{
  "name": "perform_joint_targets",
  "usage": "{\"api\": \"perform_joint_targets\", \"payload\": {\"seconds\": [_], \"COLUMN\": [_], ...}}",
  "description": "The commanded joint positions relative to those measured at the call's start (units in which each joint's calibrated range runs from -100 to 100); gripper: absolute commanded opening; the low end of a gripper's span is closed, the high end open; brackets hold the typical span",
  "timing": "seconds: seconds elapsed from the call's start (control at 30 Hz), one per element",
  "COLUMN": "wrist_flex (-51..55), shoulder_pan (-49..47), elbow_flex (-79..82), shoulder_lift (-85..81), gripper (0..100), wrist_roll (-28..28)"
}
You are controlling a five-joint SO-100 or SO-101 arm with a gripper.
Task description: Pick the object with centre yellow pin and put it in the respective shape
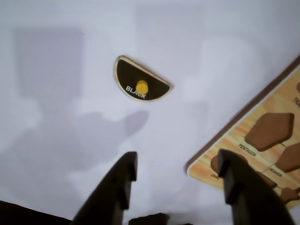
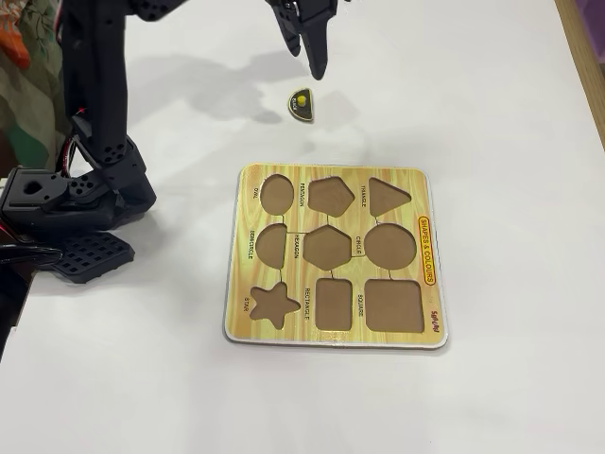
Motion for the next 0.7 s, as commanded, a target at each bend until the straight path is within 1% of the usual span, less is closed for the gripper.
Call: {"api": "perform_joint_targets", "payload": {"seconds": [0.0,0.53,0.67], "wrist_flex": [-0.6,-0.6,-0.6], "shoulder_pan": [-1.3,-3.3,-3.8], "elbow_flex": [-5.0,-8.6,-12.0], "shoulder_lift": [1.9,13.0,15.5], "gripper": [20,20,20], "wrist_roll": [0.1,0.0,0.1]}}
